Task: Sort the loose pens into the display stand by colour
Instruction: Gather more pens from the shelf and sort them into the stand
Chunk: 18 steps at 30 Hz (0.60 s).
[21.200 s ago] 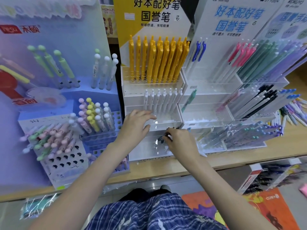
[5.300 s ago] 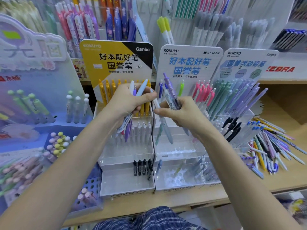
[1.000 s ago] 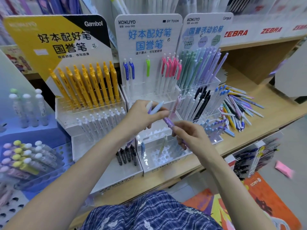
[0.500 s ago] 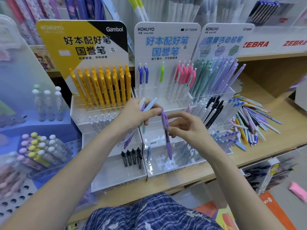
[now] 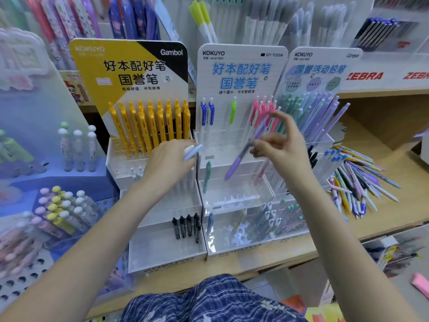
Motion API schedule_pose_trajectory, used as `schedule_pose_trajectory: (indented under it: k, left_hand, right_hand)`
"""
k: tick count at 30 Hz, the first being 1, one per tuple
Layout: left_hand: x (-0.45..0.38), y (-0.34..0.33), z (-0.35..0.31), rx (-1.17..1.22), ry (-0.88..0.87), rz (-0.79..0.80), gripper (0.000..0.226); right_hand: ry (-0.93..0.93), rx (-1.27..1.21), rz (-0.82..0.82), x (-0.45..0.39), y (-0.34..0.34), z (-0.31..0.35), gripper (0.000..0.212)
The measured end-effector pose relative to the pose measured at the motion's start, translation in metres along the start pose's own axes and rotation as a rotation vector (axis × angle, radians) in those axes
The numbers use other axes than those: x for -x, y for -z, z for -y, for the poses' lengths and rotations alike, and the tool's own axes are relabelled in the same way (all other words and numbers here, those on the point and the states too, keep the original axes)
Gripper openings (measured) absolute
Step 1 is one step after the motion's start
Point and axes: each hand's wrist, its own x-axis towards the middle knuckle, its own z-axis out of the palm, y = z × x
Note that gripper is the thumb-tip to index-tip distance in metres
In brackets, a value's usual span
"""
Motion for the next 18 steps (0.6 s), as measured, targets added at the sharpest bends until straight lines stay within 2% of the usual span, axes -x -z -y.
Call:
schedule_pose_trajectory:
  k: [2,4,8,11,14,18]
  left_hand:
    - [-0.002,0.000,0.003,-0.051,0.010,0.059,0.023]
    - [-0.003,0.000,0.004,-0.069,0.018,0.088,0.024]
    - [0.001,0.000,0.007,-0.063,-0.003,0.093,0.025]
    - [0.003,-0.002,0.008,-0.053,-0.022,0.100,0.031]
    - [0.003,-0.002,0.008,-0.036,-0.015,0.098,0.033]
    - [0.003,-0.004,0.006,-0.056,-0.008,0.078,0.031]
  right_hand:
    - [0.086,0.061,-0.076,-0.013,-0.008,0.007,0.046]
    - [0.132,0.202,-0.092,-0.018,-0.016,0.005,0.028]
    - [0.089,0.402,-0.035,-0.009,-0.028,-0.025,0.022]
    - [0.065,0.493,-0.049,-0.001,-0.030,-0.044,0.008]
    - [0.082,0.565,-0.082,0.004,-0.025,-0.052,0.010]
    - [0.024,0.539,-0.125,0.000,-0.014,-0.059,0.012]
